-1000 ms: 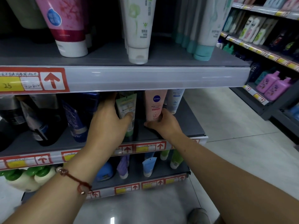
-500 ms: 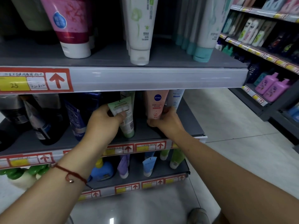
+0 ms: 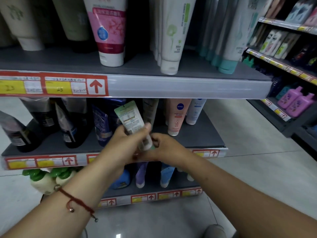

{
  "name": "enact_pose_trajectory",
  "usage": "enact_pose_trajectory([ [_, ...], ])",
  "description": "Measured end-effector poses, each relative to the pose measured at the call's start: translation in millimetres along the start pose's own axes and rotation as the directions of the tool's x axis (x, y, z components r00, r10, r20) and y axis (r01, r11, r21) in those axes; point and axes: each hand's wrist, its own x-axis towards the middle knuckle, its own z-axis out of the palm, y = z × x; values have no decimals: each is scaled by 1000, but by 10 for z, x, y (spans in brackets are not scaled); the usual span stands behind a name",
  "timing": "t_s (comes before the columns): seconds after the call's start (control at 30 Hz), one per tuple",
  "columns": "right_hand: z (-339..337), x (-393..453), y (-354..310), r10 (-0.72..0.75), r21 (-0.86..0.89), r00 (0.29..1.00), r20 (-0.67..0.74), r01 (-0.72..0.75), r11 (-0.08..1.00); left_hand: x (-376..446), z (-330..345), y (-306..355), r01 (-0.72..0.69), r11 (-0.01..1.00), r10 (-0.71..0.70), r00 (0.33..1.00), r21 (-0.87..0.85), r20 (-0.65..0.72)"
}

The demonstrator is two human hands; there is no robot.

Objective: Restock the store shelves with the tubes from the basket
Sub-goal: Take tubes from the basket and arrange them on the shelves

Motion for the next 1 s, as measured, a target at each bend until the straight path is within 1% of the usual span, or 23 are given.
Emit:
enact_pose_trajectory([
  [0.03, 6, 20, -17, -12, -32, 996, 85, 14, 999, -26, -16, -51, -11, 994, 15, 999, 110, -34],
  [0.07, -26, 29, -51, 2, -66, 977, 212, 12, 998, -43, -48, -82, -30, 978, 44, 997, 206, -61],
  [0.1, -94, 44, -69, 36, -87, 942, 334, -7, 996, -50, -94, -94, -40, 961, 59, 996, 273, -62],
  [0.13, -178, 60, -90, 72, -77, 909, 411, -43, 996, -56, -144, -86, -38, 951, 53, 998, 306, -42],
  [0.17, -257, 111, -82, 108, -42, 908, 404, -100, 994, -66, -192, -69, -26, 950, 33, 999, 312, -17],
  [0.2, -301, 173, -76, 137, 13, 940, 312, -149, 989, -79, -231, -46, -13, 953, 12, 1000, 301, 2],
  [0.23, -292, 282, -39, 164, 53, 977, 136, -172, 984, -88, -261, -32, -4, 958, -1, 1000, 287, 16],
  [0.27, -233, 399, -2, 169, 50, 982, -85, -165, 985, -104, -281, -10, 0, 963, -8, 1000, 270, 25],
  [0.3, -133, 515, 39, 143, 24, 946, -292, -143, 989, -118, -300, -2, 7, 967, -15, 1000, 254, 28],
  [0.33, -10, 624, 74, 96, 14, 894, -438, -99, 995, -132, -323, 5, 14, 971, -21, 999, 239, 25],
  [0.37, 111, 727, 114, 56, 21, 846, -530, -53, 998, -131, -351, -1, 24, 972, -29, 999, 232, 21],
  [0.4, 211, 815, 145, 42, 50, 805, -592, -16, 999, -141, -378, 1, 37, 973, -43, 999, 228, 21],
  [0.47, 310, 973, 196, 68, 113, 710, -701, 16, 994, -150, -431, -5, 48, 975, -55, 998, 217, 26],
  [0.5, 322, 1036, 207, 81, 122, 668, -740, 15, 992, -154, -454, -12, 49, 976, -57, 998, 212, 31],
  [0.53, 324, 1088, 220, 83, 114, 643, -761, 8, 993, -162, -473, -12, 49, 977, -59, 998, 208, 38],
  [0.6, 318, 1183, 234, 95, 83, 634, -767, -48, 995, -170, -504, -13, 50, 977, -62, 997, 206, 51],
  [0.67, 301, 1276, 244, 76, 31, 633, -771, -82, 996, -168, -531, -7, 52, 978, -64, 996, 202, 55],
  [0.77, 239, 1406, 263, 55, -61, 605, -794, -169, 984, -147, -548, 18, 52, 979, -60, 998, 197, 34],
  [0.9, 199, 1445, 297, 20, -229, 632, -774, -310, 923, -130, -520, 46, 65, 982, -74, 996, 180, 41],
  [1.0, 232, 1454, 338, 9, -242, 658, -753, -289, 926, -125, -508, 59, 55, 981, -65, 997, 184, 52],
])
